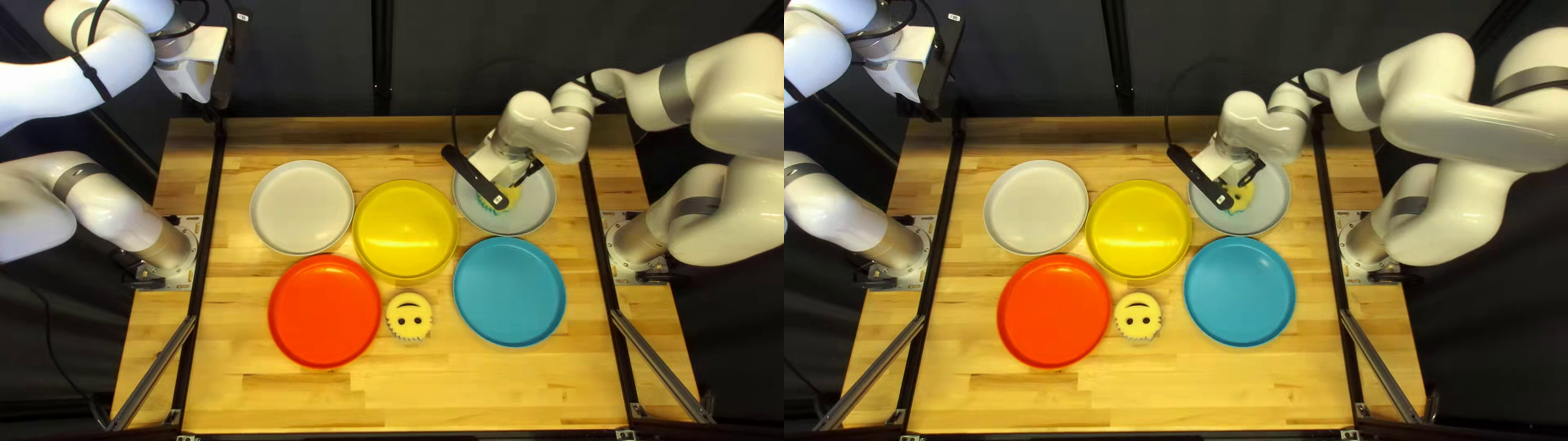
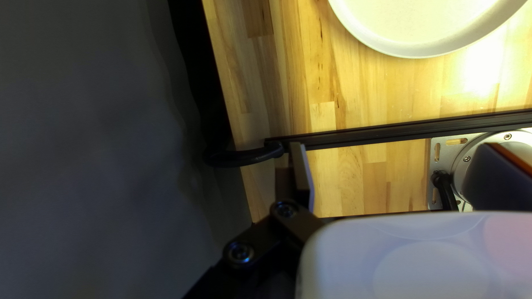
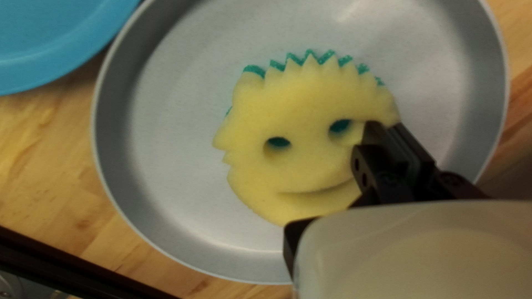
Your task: Pick up sponge and scrub the plate
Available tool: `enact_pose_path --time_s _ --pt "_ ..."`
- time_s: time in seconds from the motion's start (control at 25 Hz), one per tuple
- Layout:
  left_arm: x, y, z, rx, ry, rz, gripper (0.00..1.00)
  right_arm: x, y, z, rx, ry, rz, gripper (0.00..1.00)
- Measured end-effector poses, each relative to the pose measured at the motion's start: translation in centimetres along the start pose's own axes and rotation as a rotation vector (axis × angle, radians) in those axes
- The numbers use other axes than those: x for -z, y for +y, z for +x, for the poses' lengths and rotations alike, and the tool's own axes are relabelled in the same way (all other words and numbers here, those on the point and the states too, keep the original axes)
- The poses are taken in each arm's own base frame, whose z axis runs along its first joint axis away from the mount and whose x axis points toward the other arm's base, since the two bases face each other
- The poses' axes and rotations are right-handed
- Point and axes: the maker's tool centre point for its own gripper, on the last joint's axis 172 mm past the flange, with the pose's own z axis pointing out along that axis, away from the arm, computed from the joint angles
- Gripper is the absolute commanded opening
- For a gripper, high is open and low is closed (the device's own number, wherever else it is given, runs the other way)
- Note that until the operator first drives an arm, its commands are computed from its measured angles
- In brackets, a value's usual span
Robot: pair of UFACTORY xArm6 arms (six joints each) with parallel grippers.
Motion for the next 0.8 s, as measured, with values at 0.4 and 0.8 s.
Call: enact_pose_path --time_s 0.4,0.8 --pt "0.0 0.0 0.0 0.000 0.000 0.000 1.00 -0.1 -2.6 -0.7 0.006 0.006 0.007 0.00" --pt "0.0 0.0 0.0 0.000 0.000 0.000 1.00 0.1 -8.2 -2.1 0.020 -0.006 0.017 0.00"
